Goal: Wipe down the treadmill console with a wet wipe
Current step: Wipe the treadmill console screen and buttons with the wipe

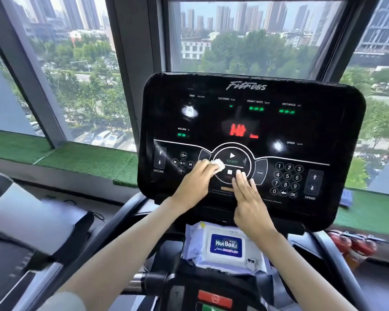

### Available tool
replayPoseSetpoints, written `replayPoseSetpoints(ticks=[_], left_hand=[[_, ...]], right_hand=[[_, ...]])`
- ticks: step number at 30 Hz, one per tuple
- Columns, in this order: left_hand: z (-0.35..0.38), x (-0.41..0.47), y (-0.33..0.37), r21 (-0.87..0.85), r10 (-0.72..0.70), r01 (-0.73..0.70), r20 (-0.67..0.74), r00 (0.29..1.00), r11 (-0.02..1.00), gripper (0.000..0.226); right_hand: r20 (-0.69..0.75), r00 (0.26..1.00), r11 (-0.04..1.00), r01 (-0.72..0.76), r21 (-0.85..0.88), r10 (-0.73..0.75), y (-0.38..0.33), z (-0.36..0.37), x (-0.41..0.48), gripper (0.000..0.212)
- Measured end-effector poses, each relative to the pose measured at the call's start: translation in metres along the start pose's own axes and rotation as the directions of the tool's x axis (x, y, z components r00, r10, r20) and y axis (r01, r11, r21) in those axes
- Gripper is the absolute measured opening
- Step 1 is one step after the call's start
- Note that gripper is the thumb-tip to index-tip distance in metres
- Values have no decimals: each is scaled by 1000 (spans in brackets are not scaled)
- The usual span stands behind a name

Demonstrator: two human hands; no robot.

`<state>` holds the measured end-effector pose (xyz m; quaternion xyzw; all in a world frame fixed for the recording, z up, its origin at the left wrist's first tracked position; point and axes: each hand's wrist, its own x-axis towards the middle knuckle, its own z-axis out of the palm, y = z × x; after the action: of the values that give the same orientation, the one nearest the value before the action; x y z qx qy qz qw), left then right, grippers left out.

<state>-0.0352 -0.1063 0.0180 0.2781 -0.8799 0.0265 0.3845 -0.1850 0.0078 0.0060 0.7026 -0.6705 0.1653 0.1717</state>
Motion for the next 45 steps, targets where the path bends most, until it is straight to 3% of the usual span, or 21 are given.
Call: replayPoseSetpoints(ticks=[2,4,5,8,10,11,13,15,17,19,21,23,27,29,31,33,36,39,41,43,45], left_hand=[[-12,20,-9,-165,-305,277,-174,936,946,26],[-19,39,-10,-324,-622,535,-299,724,780,24],[-17,44,-5,-326,-641,554,-321,697,766,25],[1,39,22,-135,-229,212,-125,965,968,28],[7,33,18,1,107,-107,25,994,994,33],[6,37,11,4,134,-134,6,991,991,32],[-3,54,10,-163,-157,132,-153,976,978,25],[-6,67,21,-316,-444,366,-228,867,875,26],[2,67,36,-221,-319,276,-190,928,935,32],[12,52,48,-90,59,-57,17,998,994,43],[9,46,41,-79,289,-278,202,936,957,48],[3,60,30,-70,272,-263,175,946,962,47],[3,78,39,-130,-78,70,-53,996,989,38],[12,63,49,-58,95,-93,41,995,994,44],[14,43,49,-24,371,-375,231,900,927,48],[4,47,37,-21,451,-469,315,835,883,47],[-6,76,22,-15,190,-189,109,976,982,39],[0,80,31,-93,-88,80,-80,993,992,35],[8,61,46,-27,70,-68,47,996,997,51],[11,37,48,10,332,-348,273,903,937,63],[3,34,31,-2,400,-423,332,854,906,64]], right_hand=[[9,1000,1000,-4,6,4,5,-1,-3,76],[-5,1000,1000,-21,12,21,7,-2,-7,75],[-11,999,999,-33,18,33,8,-2,-10,75],[-52,996,996,-75,37,77,12,-3,-18,74],[-70,991,993,-112,44,115,17,-1,-20,69],[-74,988,990,-136,42,139,19,0,-21,66],[-82,979,982,-183,40,186,23,2,-23,63],[-85,976,980,-199,31,200,23,3,-26,64],[-86,977,981,-192,25,194,21,4,-29,63],[-90,979,983,-185,16,186,21,5,-31,62],[-85,977,981,-193,13,193,23,3,-32,62],[-87,973,977,-211,22,213,26,1,-32,63],[-95,968,972,-231,42,234,30,-3,-30,64],[-104,967,972,-230,45,234,33,-6,-28,65],[-109,964,970,-236,57,241,35,-10,-26,66],[-109,965,970,-235,56,240,37,-14,-26,65],[-110,966,971,-230,61,235,36,-17,-24,63],[-107,967,972,-225,72,232,33,-15,-25,62],[-104,967,971,-222,89,231,32,-14,-25,61],[-106,965,966,-228,122,241,32,-13,-24,60],[-112,963,965,-234,120,247,33,-15,-24,61]])
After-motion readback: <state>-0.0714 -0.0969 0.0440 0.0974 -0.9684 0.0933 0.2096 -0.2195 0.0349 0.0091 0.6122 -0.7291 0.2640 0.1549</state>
